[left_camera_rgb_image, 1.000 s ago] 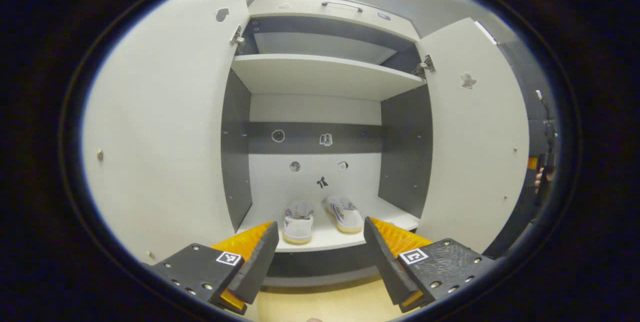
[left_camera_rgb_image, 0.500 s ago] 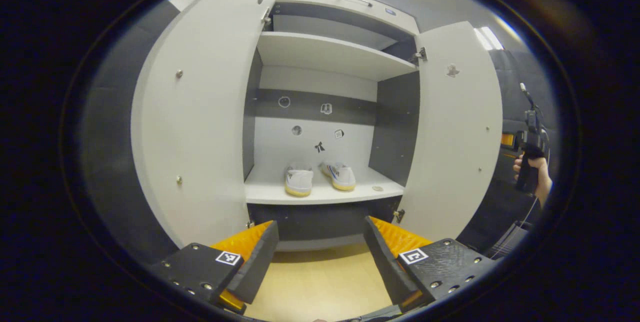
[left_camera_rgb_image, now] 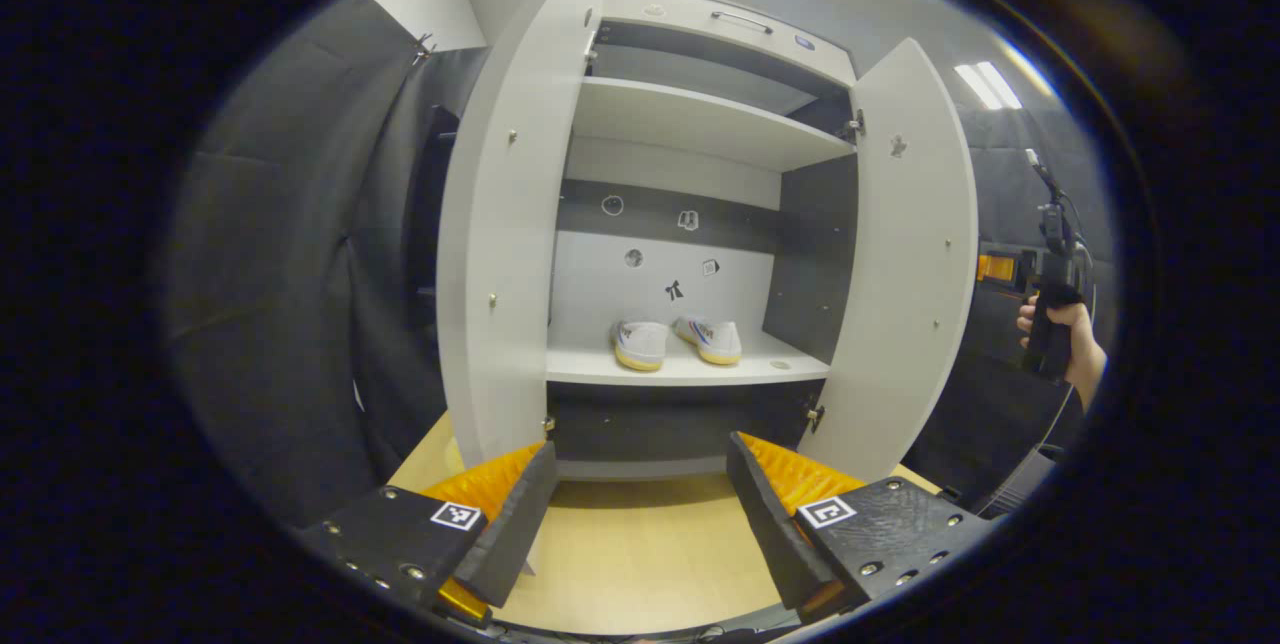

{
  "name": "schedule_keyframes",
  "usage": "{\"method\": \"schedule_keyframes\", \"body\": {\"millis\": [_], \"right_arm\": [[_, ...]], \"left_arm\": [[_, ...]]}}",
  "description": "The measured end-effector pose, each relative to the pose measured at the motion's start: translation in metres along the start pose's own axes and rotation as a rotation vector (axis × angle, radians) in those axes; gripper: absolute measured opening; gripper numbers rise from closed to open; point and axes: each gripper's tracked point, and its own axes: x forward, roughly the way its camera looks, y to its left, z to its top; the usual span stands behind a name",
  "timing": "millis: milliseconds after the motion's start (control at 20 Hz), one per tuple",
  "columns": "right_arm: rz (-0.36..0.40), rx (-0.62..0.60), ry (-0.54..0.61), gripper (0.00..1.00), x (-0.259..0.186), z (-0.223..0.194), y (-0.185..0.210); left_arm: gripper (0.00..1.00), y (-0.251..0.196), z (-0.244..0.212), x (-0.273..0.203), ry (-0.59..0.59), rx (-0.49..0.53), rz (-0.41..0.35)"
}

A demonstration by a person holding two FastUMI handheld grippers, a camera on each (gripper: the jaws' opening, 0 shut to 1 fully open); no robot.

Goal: Grab one shoe with the right hand and put it into the shoe cabinet, grab the other shoe with the left hand and put it into the shoe cabinet; then close the right door with the right hand and the left door with the left hand.

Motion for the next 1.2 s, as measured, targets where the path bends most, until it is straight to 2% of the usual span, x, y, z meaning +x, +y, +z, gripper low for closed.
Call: {"method": "schedule_keyframes", "body": {"millis": [350, 500, 700, 800, 1000, 1100, 1200], "right_arm": [[0.128, -0.019, -0.009, 0.96, 0.015, -0.01, 0.081], [0.151, 0.002, 0.01, 0.97, 0.023, -0.02, 0.109], [0.116, 0.055, 0.019, 0.97, 0.019, -0.029, 0.108], [0.091, 0.064, 0.042, 0.97, 0.008, -0.038, 0.096], [0.022, 0.003, 0.078, 0.98, -0.015, -0.056, 0.065], [-0.003, -0.014, 0.084, 0.98, -0.023, -0.059, 0.057], [-0.026, -0.037, 0.086, 0.98, -0.03, -0.057, 0.053]], "left_arm": [[0.98, 0.035, -0.008, -0.036, -0.024, -0.011, 0.095], [0.98, 0.056, -0.009, -0.052, -0.027, -0.01, 0.147], [0.97, 0.088, -0.007, -0.072, -0.037, 0.012, 0.21], [0.99, 0.11, 0.0, -0.079, -0.045, 0.028, 0.235], [0.99, 0.152, 0.028, -0.081, -0.105, 0.037, 0.287], [0.99, 0.161, 0.045, -0.074, -0.144, 0.001, 0.266], [0.98, 0.183, 0.059, -0.067, -0.18, 0.007, 0.28]]}}
